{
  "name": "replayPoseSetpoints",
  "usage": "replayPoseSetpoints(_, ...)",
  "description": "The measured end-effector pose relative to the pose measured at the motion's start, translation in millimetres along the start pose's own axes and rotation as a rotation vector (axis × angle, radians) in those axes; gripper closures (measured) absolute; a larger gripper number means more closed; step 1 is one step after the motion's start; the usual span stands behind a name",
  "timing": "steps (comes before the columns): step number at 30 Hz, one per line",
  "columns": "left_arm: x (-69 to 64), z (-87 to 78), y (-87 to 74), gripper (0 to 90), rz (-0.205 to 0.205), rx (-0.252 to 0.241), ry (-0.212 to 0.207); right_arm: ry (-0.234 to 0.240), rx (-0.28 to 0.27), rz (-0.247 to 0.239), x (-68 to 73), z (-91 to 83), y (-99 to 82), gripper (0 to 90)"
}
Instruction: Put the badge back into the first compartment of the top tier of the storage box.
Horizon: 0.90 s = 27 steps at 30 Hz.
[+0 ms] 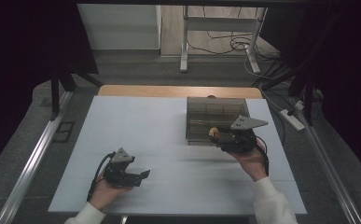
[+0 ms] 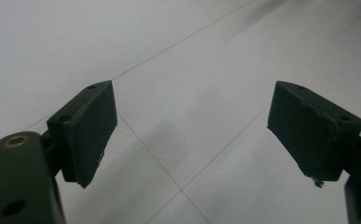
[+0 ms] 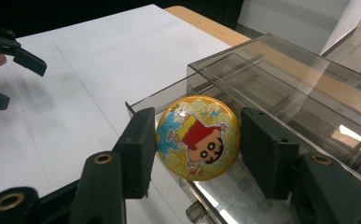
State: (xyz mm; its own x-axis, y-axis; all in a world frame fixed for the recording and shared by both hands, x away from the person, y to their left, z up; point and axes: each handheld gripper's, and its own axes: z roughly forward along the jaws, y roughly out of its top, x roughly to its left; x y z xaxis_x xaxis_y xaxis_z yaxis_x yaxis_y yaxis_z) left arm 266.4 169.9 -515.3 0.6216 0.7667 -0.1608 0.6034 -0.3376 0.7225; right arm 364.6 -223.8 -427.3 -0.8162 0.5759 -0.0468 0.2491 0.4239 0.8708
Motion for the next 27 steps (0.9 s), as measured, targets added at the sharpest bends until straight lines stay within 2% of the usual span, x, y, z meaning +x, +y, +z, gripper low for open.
replayPoseSetpoints(27, 1.2, -0.2, -0.4, 16.0, -0.001, 0.000, -0.001, 0.028, 0.015, -0.026, 1.4, 36.1, 16.8, 46.6)
